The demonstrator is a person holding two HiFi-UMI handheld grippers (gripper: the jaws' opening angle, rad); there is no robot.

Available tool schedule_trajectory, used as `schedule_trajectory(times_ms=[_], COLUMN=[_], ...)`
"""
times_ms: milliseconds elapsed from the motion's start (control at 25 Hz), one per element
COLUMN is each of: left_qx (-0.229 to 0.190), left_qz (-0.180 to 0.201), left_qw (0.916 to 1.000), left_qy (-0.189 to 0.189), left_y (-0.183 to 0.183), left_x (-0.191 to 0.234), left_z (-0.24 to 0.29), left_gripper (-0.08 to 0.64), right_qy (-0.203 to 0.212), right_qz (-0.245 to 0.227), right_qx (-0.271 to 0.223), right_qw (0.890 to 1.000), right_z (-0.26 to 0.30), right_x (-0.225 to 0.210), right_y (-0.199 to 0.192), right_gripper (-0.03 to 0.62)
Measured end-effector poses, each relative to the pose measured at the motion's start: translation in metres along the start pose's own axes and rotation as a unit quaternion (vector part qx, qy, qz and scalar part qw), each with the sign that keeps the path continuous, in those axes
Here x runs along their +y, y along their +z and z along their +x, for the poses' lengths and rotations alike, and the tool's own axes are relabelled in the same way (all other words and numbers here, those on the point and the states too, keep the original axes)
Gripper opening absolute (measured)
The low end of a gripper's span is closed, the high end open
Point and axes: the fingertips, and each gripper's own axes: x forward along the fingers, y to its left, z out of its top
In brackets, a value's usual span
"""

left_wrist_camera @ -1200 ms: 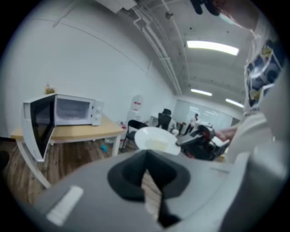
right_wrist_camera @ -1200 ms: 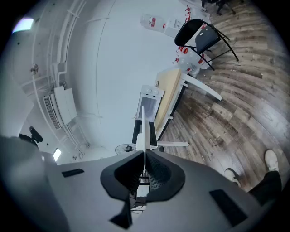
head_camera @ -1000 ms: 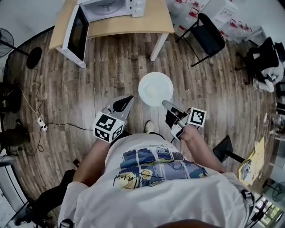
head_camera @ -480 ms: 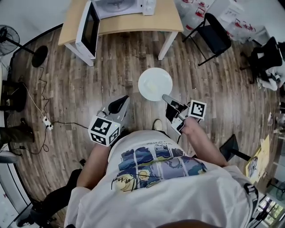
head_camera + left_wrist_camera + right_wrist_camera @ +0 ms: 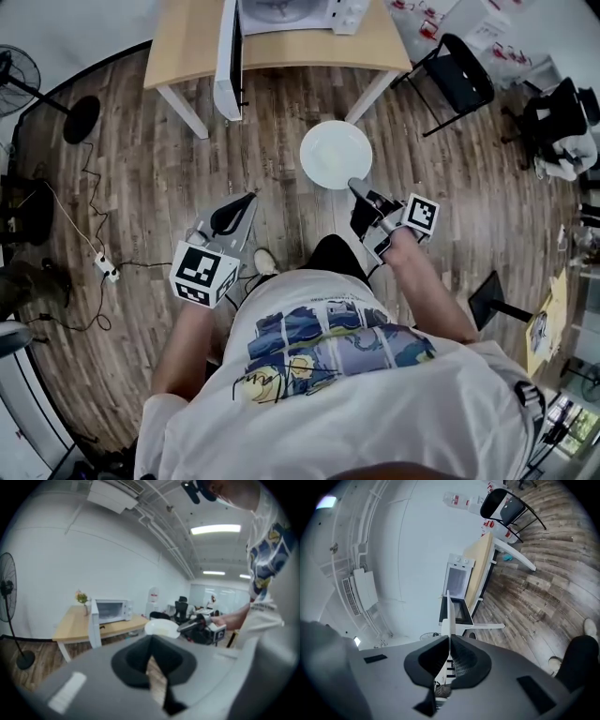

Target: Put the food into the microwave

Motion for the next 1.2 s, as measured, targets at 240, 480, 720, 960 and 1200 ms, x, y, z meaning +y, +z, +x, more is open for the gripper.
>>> schedule_trajectory(times_ms=[240,480,720,960,1200], left_qx=[-0.013,-0.006,0.001,-0.002,-0.002], left_qz=[-0.002,0.020,0.033,0.033,0.050], left_qw=[0.9999,0.9998,0.9991,0.9991,0.9987], left_qy=[0.002,0.008,0.027,0.026,-0.013], left_y=[0.012,0.048,0.075,0.082,0.092], left_x=[0.038,0.078,0.126,0.165,0.218], left_z=[0.012,0.047,0.077,0.098,0.119], left_gripper=[0.008,0.008,0.008,0.008,0.008], right_qy=[-0.005,0.006,0.017,0.017,0.000], right_qz=[0.008,0.002,0.007,0.018,0.023], right_qx=[-0.005,0.003,0.016,0.000,-0.037], right_qw=[1.000,1.000,1.000,1.000,0.999], right_z=[0.038,0.087,0.141,0.183,0.232], right_x=[0.007,0.010,0.008,0.001,0.001], right_y=[0.013,0.064,0.103,0.130,0.159], right_gripper=[0.015,0.014,0.015,0.015,0.015])
